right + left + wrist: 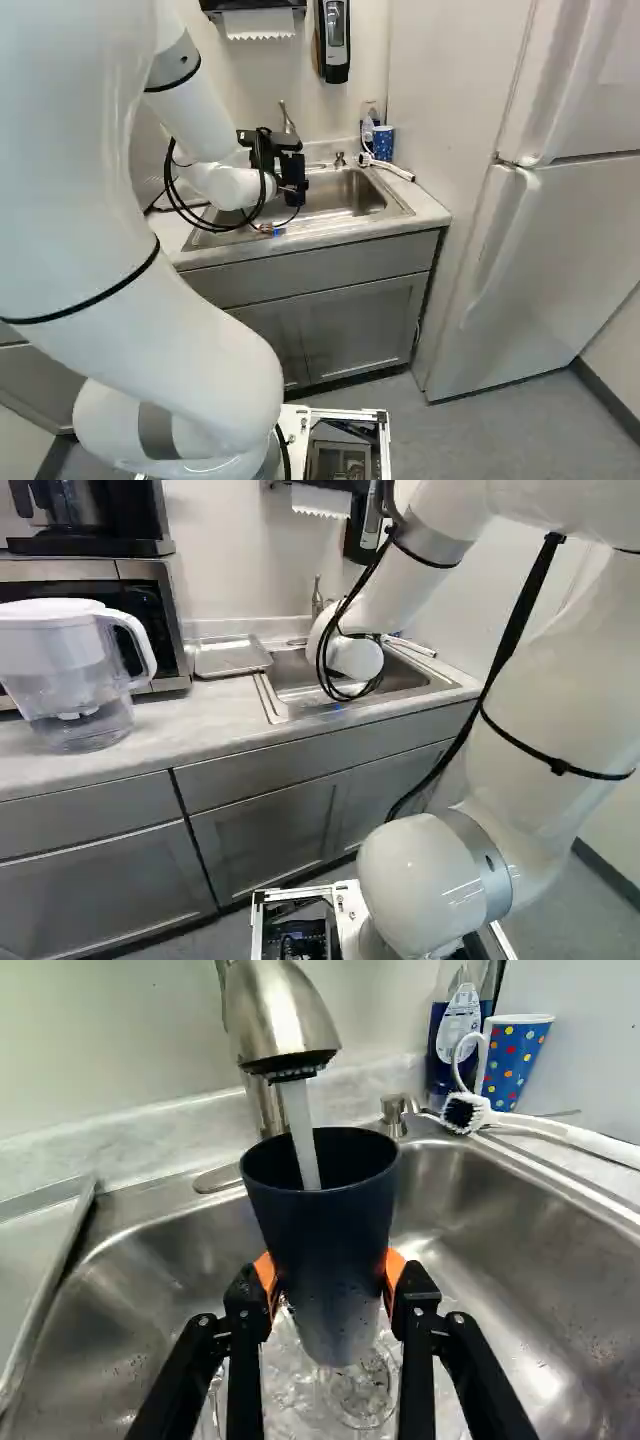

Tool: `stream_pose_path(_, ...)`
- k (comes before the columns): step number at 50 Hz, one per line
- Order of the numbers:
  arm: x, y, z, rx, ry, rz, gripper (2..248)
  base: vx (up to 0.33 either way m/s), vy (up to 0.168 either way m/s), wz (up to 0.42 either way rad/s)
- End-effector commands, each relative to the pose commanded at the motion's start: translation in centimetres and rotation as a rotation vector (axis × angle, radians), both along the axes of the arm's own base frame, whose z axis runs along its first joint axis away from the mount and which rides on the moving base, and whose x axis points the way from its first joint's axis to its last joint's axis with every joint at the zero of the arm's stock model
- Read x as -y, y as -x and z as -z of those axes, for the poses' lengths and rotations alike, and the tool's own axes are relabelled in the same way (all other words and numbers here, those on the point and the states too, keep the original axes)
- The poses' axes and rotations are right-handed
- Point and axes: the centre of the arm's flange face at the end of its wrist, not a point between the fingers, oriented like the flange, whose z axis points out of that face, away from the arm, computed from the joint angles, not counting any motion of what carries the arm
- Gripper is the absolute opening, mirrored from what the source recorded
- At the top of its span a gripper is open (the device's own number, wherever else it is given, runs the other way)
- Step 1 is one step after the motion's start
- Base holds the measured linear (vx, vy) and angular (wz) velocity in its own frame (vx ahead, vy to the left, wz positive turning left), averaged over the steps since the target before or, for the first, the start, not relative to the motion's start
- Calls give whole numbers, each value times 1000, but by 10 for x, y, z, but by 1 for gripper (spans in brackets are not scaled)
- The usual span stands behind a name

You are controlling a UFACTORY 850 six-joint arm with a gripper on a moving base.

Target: Rinse the cup and place it in the tray

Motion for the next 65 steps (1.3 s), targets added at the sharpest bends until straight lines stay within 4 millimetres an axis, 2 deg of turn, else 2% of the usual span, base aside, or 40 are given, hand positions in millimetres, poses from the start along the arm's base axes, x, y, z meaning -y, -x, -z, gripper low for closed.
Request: stream_pose_path(65,-1,0,0,1,6,-9,122,0,0,0)
